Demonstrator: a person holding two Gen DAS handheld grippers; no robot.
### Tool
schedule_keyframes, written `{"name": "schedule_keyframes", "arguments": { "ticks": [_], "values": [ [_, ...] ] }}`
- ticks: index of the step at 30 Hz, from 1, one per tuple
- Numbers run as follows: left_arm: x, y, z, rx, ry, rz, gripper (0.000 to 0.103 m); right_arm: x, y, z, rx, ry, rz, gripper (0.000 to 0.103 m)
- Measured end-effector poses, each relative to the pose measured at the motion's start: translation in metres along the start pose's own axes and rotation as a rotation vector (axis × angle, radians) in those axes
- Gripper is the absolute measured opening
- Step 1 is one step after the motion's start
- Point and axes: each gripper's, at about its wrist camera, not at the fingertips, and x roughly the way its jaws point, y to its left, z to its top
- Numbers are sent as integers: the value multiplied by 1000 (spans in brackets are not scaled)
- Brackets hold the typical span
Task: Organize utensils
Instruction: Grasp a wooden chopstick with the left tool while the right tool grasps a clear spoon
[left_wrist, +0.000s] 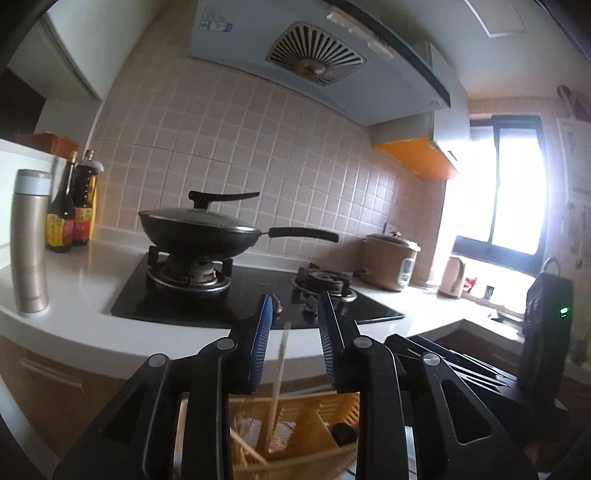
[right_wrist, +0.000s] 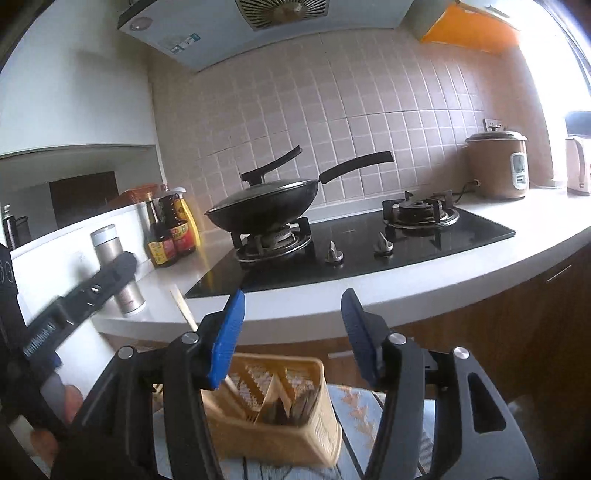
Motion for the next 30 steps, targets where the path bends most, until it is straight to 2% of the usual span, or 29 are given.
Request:
{"name": "schedule_keyframes", "arguments": {
  "ticks": [3, 6, 10, 12, 13, 14, 15, 17, 18, 19, 21, 24, 30],
  "values": [
    [-34, 2, 16, -13, 31, -24, 40, -31, 8, 6, -28, 66, 1, 51],
    [-55, 3, 24, -16, 107, -39, 41, -56, 16, 2, -50, 171, 17, 51],
    [-55, 13, 7, -65, 389, -91, 41, -65, 24, -20, -60, 370, 30, 51],
    [-48, 20, -14, -104, 521, -100, 40, -64, 26, -40, -42, 478, 37, 51],
    [-44, 24, -33, -128, 612, -96, 39, -63, 26, -49, -35, 510, 43, 51],
    [-41, 25, -48, -135, 680, -97, 34, -61, 29, -62, -35, 554, 47, 51],
    [-38, 27, -64, -136, 739, -100, 30, -58, 32, -76, -47, 592, 44, 51],
    [-37, 29, -90, -122, 817, -95, 29, -52, 40, -99, -75, 649, 43, 50],
    [-38, 29, -106, -105, 855, -87, 29, -48, 45, -117, -84, 693, 52, 46],
    [-38, 30, -114, -95, 876, -84, 29, -43, 49, -128, -92, 722, 55, 40],
    [-39, 31, -135, -77, 924, -83, 25, -37, 56, -156, -112, 772, 59, 35],
    [-43, 36, -160, -53, 957, -68, 24, -31, 59, -182, -123, 794, 34, 32],
    [-44, 39, -190, -23, 989, -69, 23, -30, 65, -207, -157, 770, 1, 30]
  ]
}}
